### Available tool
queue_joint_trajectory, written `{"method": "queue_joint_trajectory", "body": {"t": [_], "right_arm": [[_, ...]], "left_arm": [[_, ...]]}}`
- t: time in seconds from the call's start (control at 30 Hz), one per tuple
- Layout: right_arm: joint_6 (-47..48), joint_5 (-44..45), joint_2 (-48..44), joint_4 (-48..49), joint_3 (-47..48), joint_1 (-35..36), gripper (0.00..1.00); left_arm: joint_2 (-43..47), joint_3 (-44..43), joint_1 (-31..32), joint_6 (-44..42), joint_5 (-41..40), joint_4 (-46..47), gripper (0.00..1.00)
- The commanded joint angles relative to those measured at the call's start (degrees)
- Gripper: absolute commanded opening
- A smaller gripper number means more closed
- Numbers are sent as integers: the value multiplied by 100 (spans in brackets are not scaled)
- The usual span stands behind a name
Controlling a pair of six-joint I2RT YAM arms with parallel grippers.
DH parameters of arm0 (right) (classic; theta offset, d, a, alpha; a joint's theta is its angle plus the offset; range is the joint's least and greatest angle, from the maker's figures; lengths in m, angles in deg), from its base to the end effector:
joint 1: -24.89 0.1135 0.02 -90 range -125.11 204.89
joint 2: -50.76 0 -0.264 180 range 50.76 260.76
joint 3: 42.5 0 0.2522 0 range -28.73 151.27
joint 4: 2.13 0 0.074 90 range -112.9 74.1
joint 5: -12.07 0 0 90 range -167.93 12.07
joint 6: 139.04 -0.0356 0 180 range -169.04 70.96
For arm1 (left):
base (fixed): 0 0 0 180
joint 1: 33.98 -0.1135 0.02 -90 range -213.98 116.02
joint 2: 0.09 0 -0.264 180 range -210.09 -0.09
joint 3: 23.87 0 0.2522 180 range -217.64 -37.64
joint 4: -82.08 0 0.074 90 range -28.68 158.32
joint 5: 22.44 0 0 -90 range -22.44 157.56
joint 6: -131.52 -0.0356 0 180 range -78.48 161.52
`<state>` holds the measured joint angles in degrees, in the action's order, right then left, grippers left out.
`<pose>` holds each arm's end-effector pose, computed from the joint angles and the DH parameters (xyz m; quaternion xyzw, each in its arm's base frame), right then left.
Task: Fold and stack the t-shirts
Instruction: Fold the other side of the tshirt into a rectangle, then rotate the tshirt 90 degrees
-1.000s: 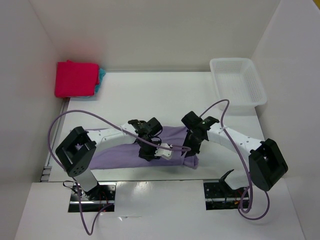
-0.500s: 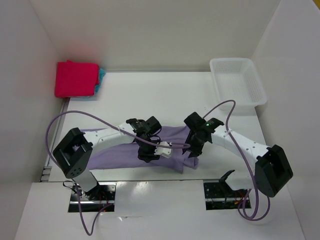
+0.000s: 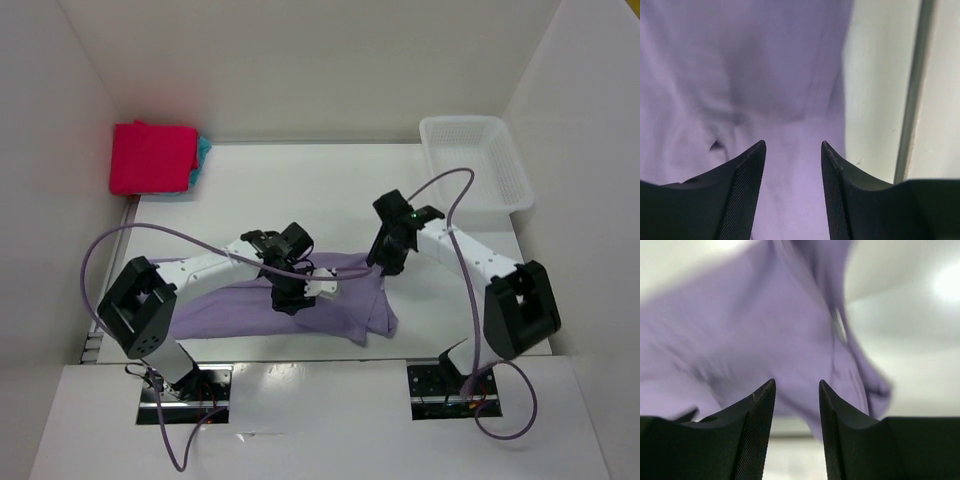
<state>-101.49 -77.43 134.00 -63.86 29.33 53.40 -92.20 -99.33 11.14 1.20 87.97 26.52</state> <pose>0.2356 0.1276 0.2209 0.2058 0.9675 0.0919 0.1143 0.2058 -0.2243 0.2028 0.6798 0.6958 -0.1813 0.1447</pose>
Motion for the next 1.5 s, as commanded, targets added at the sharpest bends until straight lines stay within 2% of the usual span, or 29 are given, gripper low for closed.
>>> {"method": "queue_joint_trajectory", "body": {"t": [0.0, 0.07, 0.2, 0.33, 0.4, 0.5, 0.57, 0.73, 0.77, 0.8, 1.07, 1.17, 1.47], "right_arm": [[902, 452, 621, 525, 539, -398, 45], [1165, 452, 1051, 587, 741, -521, 45], [1360, 610, 1500, 587, 996, -584, 62], [1509, 356, 1765, 841, 1110, -706, 62], [1561, 302, 1818, 841, 1163, -707, 59], [1562, 179, 1889, 841, 1111, -707, 46], [1562, 109, 1818, 841, 1058, -707, 34], [1694, -155, 1976, 841, 1058, -821, 15], [1694, -155, 1977, 841, 1110, -821, 6], [1694, -155, 1977, 841, 1163, -882, 2], [1808, -365, 1854, 727, 1795, -1129, 0], [1861, -514, 2107, 727, 1954, -1234, 0], [1966, -691, 2530, 973, 1954, -1348, 0]], "left_arm": [[386, 148, -293, 182, -71, 23, 56], [580, 280, -565, 243, -229, 128, 56], [809, 623, -1250, 358, -440, 287, 56], [941, 904, -1796, 358, -502, 462, 56], [941, 984, -2007, 358, -502, 533, 56], [994, 1132, -2183, 358, -625, 682, 58], [994, 1212, -2183, 358, -739, 910, 59], [880, 1291, -2236, 471, -819, 1086, 60], [880, 1239, -2236, 472, -819, 1086, 60], [880, 1238, -2236, 472, -766, 1034, 60], [880, 1238, -2236, 472, -713, 981, 60], [827, 1238, -2236, 472, -660, 981, 61], [774, 1238, -2236, 472, -608, 981, 61]]}}
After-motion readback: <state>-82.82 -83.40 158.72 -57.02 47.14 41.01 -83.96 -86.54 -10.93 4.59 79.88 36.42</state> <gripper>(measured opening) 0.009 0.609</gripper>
